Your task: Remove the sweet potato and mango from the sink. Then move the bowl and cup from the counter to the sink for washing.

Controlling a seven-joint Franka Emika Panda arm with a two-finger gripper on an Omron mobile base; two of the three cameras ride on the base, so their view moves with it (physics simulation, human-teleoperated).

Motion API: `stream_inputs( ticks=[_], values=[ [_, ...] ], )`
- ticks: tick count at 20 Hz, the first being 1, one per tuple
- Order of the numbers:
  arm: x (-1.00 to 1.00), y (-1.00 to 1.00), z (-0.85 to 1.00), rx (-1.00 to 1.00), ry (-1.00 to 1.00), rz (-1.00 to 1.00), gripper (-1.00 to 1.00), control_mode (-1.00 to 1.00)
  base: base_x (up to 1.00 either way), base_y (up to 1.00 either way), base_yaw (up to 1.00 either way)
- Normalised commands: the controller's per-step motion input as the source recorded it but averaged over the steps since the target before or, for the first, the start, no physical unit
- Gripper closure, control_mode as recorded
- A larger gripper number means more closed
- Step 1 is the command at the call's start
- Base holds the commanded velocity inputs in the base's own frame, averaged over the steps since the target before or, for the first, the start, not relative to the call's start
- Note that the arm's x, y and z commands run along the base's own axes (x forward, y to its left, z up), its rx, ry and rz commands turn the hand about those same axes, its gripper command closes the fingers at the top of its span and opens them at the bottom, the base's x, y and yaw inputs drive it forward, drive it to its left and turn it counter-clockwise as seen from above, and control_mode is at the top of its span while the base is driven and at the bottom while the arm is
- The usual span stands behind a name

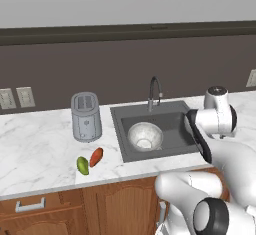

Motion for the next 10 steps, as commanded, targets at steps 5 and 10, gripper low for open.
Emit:
stream_inputs(
  ticks=[5, 10],
  values=[
    [0.0, -0.42, 0.07, 0.0, 0.0, 0.09, -1.0, -1.0, 0.0, 0.0, 0.0],
    [0.0, -0.39, 0.09, 0.0, 0.0, 0.11, -1.0, -1.0, 0.0, 0.0, 0.0]
  ],
)
